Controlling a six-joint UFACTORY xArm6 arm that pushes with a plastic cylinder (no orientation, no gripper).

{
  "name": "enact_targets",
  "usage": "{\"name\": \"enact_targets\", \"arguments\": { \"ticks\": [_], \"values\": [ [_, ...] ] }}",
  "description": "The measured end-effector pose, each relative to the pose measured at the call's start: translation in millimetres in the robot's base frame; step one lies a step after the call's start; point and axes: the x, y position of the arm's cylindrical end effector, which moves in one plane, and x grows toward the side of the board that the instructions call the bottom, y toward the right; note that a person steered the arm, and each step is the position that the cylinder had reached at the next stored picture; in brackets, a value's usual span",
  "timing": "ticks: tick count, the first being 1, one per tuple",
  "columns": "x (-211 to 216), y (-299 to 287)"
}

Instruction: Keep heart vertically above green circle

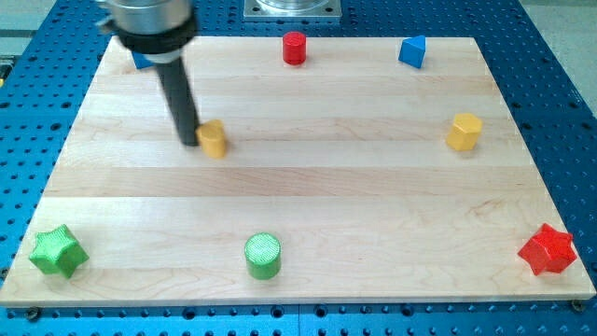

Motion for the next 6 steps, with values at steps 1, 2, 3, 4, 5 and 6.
{"name": "enact_targets", "arguments": {
  "ticks": [1,2,3,4,5,6],
  "values": [
    [1,-42],
    [1,-54],
    [11,-27],
    [29,17],
    [31,44],
    [31,48]
  ]
}}
